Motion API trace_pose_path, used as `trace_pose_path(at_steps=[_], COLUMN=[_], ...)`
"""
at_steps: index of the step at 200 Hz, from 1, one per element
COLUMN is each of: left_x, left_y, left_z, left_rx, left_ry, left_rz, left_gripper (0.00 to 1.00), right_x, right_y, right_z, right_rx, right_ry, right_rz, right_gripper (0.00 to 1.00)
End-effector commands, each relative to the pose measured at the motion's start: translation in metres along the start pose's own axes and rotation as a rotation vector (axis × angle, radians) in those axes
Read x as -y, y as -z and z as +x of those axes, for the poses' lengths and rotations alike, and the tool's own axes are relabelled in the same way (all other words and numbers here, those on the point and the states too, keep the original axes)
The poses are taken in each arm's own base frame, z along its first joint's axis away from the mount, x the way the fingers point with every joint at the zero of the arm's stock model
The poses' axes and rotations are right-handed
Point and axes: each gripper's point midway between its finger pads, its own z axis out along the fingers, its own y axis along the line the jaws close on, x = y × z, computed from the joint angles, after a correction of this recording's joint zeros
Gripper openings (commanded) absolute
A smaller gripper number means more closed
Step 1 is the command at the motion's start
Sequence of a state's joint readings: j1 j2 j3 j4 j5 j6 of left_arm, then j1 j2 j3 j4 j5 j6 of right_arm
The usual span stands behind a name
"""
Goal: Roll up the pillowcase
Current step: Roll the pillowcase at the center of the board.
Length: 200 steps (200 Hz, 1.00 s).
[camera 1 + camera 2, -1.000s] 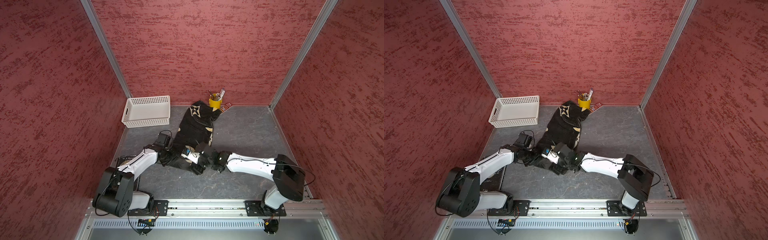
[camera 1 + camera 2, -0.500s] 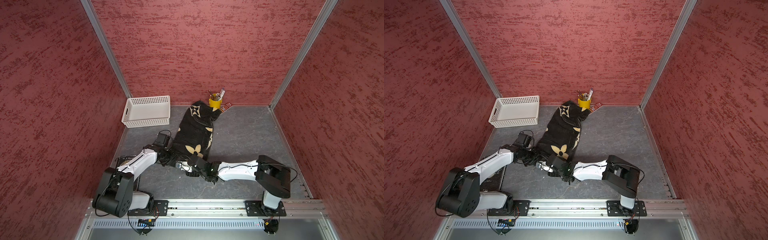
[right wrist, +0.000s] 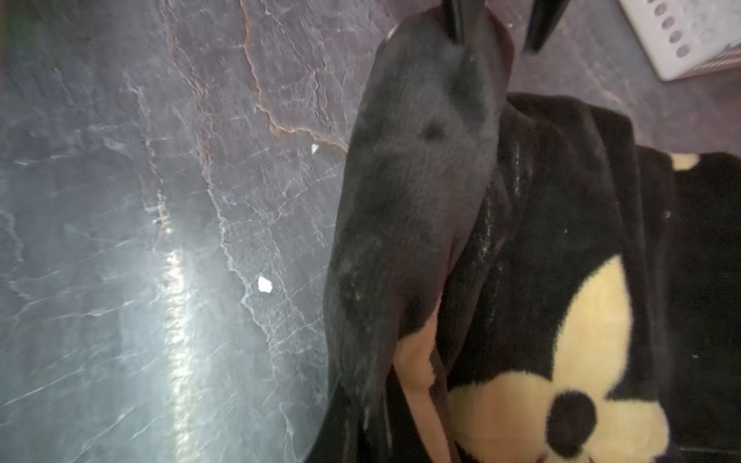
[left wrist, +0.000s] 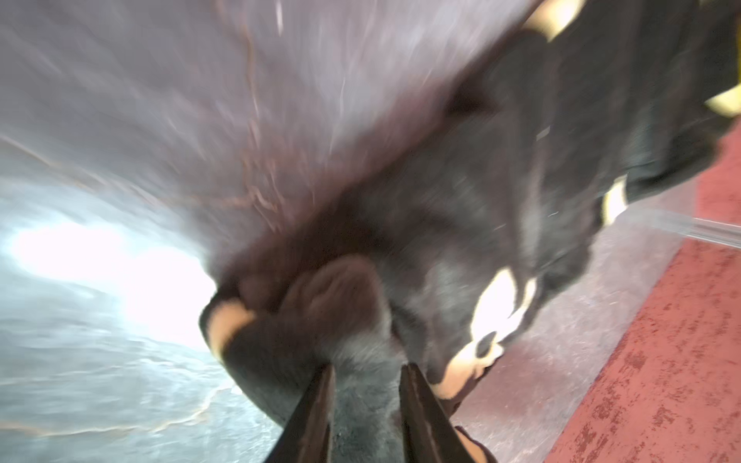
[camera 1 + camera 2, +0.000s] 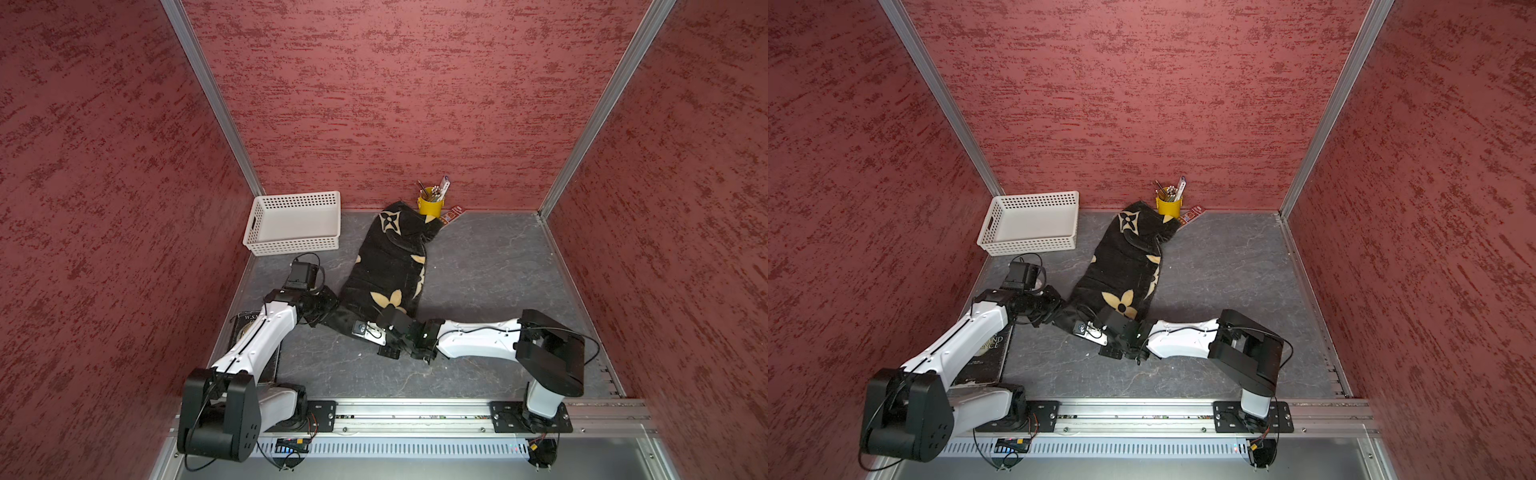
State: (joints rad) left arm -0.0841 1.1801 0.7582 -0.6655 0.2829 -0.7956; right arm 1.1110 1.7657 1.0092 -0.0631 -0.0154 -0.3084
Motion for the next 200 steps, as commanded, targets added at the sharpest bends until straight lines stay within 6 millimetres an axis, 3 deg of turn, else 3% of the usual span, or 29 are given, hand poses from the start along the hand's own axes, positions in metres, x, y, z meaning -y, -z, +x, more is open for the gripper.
trace_pose_path(at_steps=[1,60,112,145,178,200], left_x=[0.006,0.005,0.022,0.038,0.054,0.049], left_y=[0.022,0.016,0.0,-0.014,-0.029,-0.042], left_z=[-0.008,0.008,0.019,0.016,0.008,0.003], left_rx=[0.041,0.007,-0.028,-0.032,-0.023,-0.026], left_ry=[-0.067,-0.124,-0.21,-0.249,-0.271,-0.241], left_rz=[0.013,0.036,0.041,0.035,0.02,-0.039], left_gripper=[0.34,0.36,0.38,0.38,0.41,0.44], right_x=[0.003,0.058,0.096,0.107,0.108,0.111], right_y=[0.015,0.003,-0.013,-0.022,-0.028,-0.026], right_z=[-0.009,-0.003,0.012,0.028,0.036,0.036], right_rx=[0.027,0.032,0.048,0.03,-0.012,-0.013], right_ry=[-0.193,-0.577,-0.841,-0.996,-1.041,-1.039], right_rz=[-0.153,-0.421,-0.519,-0.564,-0.586,-0.566], right_gripper=[0.0,0.0,0.0,0.0,0.0,0.03])
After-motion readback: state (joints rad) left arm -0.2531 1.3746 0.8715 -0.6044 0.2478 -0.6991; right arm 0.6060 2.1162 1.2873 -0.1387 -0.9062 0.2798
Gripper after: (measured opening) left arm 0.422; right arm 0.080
